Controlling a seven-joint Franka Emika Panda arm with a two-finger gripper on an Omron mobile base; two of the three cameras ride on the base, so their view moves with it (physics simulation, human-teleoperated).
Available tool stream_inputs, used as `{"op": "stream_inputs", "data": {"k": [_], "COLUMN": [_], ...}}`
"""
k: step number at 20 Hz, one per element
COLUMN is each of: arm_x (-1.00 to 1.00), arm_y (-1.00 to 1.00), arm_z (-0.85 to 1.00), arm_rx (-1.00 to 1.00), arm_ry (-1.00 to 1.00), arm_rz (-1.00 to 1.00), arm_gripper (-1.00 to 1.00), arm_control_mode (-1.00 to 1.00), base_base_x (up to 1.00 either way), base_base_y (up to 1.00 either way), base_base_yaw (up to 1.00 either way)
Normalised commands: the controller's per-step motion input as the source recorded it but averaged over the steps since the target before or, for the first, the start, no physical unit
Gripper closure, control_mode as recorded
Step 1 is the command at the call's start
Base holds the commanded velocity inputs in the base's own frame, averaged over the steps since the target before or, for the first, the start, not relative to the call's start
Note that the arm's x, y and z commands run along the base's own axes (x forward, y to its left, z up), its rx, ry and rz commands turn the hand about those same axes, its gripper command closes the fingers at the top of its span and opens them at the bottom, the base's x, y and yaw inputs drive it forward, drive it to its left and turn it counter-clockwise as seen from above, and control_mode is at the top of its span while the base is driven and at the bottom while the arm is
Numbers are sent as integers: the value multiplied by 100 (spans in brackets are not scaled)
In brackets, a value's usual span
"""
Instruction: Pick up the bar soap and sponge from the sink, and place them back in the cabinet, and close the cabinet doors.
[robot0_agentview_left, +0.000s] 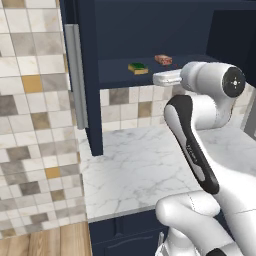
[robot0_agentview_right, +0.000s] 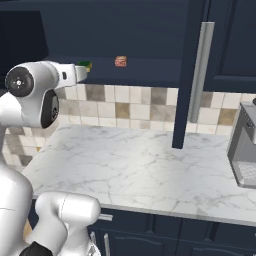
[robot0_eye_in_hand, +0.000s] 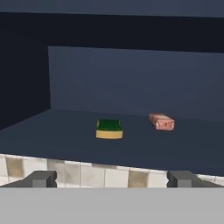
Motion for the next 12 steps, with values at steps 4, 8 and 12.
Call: {"op": "stream_inputs", "data": {"k": [4, 8, 12], "arm_x": [-44, -44, -44], "arm_y": [-6, -7, -7], "arm_z": [0, 0, 0], "arm_rx": [0, 0, 0], "arm_ry": [0, 0, 0], "arm_rz": [0, 0, 0], "arm_gripper": [-100, -100, -100], "arm_control_mode": [-100, -100, -100], "base_base_x": [0, 0, 0], "base_base_y": [0, 0, 0], "base_base_yaw": [0, 0, 0]}}
